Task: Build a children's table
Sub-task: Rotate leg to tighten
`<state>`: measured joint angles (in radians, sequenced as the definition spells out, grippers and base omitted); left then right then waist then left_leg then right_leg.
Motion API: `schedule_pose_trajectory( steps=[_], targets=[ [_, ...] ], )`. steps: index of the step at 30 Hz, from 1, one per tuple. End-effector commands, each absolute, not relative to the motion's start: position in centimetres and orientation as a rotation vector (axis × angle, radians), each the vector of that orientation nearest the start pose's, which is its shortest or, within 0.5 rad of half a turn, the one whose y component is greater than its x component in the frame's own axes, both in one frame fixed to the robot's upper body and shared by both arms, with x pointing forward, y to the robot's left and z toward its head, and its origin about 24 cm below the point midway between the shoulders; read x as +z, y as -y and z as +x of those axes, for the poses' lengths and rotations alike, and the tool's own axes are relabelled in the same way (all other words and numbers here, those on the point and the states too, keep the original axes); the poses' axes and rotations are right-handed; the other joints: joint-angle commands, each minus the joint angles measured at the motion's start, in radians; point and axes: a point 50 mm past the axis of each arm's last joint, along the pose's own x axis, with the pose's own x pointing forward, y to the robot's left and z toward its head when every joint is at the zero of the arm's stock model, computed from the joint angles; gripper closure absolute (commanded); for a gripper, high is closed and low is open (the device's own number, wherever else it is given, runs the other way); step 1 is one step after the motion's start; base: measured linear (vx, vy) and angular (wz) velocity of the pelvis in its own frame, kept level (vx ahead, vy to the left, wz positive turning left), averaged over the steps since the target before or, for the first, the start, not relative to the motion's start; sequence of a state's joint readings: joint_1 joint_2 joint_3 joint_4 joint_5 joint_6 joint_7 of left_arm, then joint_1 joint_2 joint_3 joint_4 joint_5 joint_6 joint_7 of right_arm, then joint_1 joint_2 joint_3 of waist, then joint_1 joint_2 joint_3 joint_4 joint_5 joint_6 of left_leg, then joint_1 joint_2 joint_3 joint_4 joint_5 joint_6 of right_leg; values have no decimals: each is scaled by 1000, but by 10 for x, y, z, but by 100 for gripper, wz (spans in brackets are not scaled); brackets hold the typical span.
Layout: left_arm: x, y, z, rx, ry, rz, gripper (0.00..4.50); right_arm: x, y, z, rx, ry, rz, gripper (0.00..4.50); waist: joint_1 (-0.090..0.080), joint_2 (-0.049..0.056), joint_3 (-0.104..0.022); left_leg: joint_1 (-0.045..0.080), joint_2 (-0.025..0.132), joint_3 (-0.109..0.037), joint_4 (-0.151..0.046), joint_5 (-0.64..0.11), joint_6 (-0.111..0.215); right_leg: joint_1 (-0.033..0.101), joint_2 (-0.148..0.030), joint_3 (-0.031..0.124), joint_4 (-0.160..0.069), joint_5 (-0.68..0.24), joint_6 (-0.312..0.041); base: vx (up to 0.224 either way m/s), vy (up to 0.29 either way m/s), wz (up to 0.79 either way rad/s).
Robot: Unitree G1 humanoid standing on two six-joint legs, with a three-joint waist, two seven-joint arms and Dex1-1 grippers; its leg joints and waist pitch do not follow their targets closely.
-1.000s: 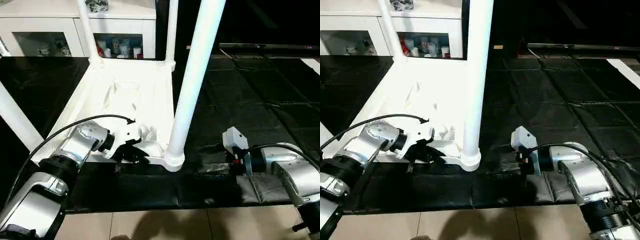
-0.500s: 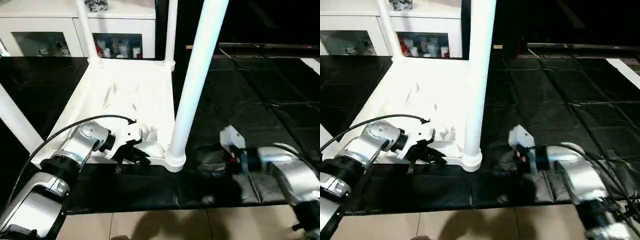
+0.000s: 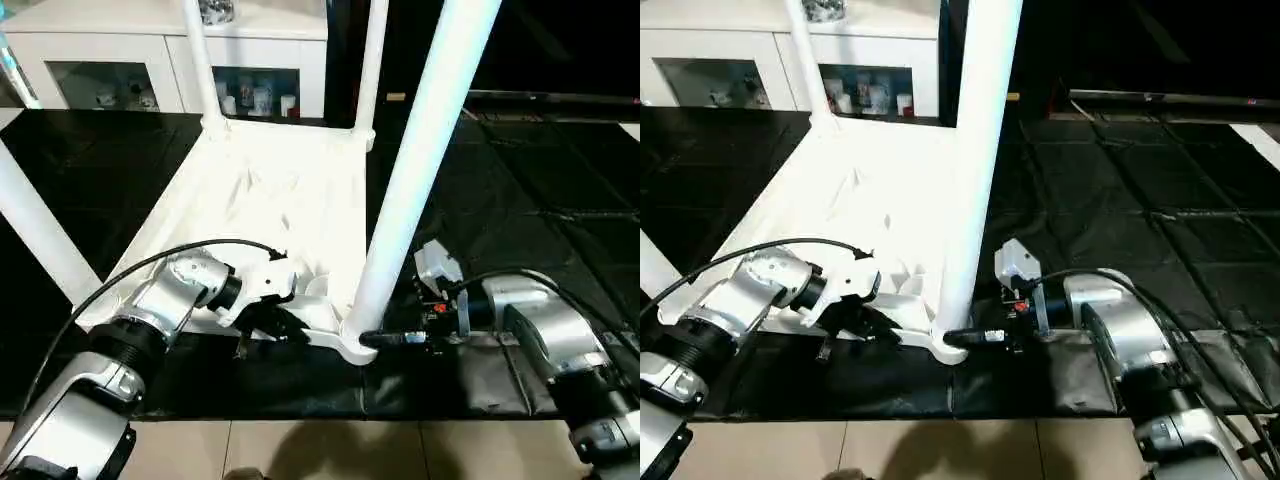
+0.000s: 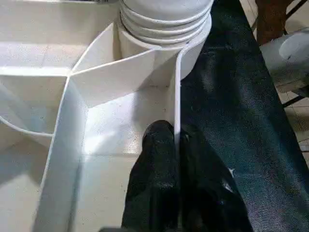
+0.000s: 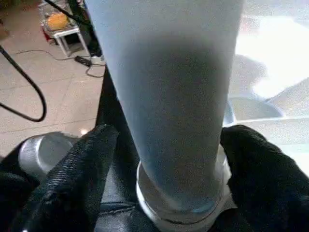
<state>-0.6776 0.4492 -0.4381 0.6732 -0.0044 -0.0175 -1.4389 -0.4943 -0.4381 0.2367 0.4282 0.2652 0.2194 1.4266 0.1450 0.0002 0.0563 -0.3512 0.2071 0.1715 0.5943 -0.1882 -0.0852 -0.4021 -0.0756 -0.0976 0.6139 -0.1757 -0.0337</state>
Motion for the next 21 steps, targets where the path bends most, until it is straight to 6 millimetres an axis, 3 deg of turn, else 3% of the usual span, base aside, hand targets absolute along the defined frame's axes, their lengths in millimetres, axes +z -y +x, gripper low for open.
schedule_pose_trajectory(
  steps=[1,13,21],
  targets=[
    [54,-130,306,-1690,-553,548,450,67,144,295,1554,-377,-77,120,-5,0,-77,0,28,-2,-61,-153,43,61,-73,54,-67,-189,-203,0,0,0],
    [52,-132,305,-1674,-562,538,450,64,141,298,1588,-387,-47,230,-3,0,-77,1,29,-2,-62,-148,41,60,-74,55,-68,-203,-194,0,0,0],
    [52,-120,316,-1546,-550,457,450,60,141,291,1577,-388,0,243,-1,-6,-74,3,27,-1,-62,-155,45,59,-73,55,-73,-235,-185,0,0,0]
  ],
)
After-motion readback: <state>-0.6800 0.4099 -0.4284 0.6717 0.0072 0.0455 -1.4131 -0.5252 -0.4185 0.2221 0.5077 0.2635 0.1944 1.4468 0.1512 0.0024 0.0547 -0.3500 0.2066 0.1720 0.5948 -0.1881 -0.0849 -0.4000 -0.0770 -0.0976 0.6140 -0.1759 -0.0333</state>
